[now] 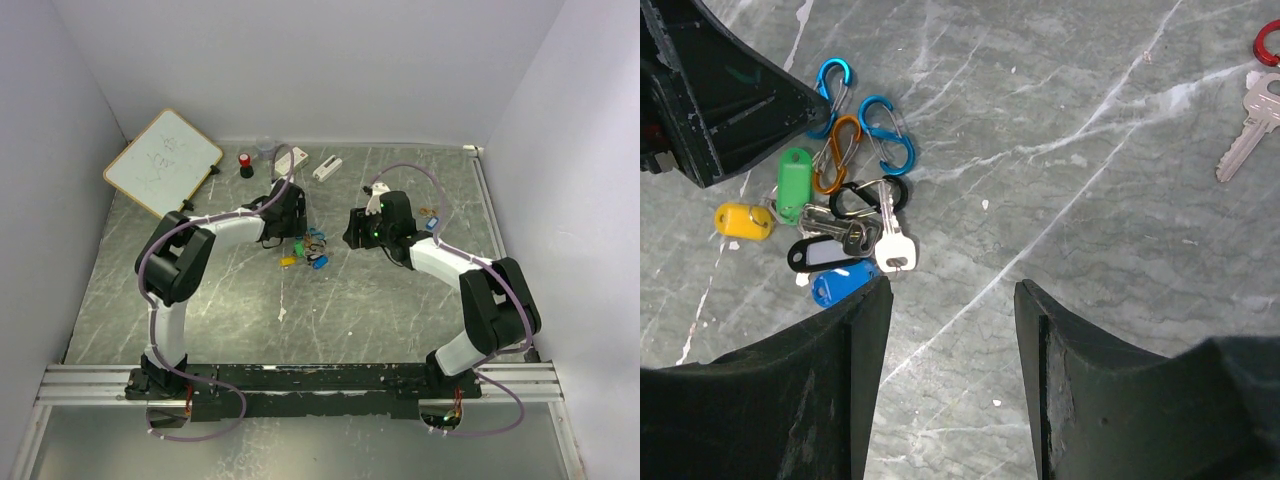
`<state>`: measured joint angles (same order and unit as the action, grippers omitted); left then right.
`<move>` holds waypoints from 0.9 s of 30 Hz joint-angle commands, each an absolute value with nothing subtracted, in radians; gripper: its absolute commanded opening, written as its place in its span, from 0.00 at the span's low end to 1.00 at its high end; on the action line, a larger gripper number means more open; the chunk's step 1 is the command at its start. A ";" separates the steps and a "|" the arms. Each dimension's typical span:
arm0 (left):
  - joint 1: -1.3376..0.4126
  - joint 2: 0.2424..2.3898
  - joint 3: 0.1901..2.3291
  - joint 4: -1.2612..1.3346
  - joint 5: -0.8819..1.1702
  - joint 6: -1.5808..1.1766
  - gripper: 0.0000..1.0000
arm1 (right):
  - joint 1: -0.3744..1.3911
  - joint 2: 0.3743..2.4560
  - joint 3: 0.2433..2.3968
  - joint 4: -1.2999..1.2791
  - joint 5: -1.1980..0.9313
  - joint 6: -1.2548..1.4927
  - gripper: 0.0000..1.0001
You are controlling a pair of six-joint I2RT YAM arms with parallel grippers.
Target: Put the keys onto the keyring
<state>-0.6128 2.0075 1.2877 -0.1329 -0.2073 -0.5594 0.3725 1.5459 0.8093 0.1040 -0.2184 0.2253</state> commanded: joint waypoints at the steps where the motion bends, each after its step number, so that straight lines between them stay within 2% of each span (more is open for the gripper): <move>1: -0.622 2.048 1.303 -0.194 -0.263 -0.555 0.76 | 0.374 1.515 0.797 0.112 -0.211 0.214 0.53; 20: -0.657 2.122 1.378 -0.218 -0.299 -0.555 0.73 | 0.371 1.503 0.791 0.097 -0.196 0.202 0.53; 27: -0.697 2.148 1.402 -0.251 -0.375 -0.544 0.67 | 0.367 1.500 0.787 0.098 -0.198 0.202 0.52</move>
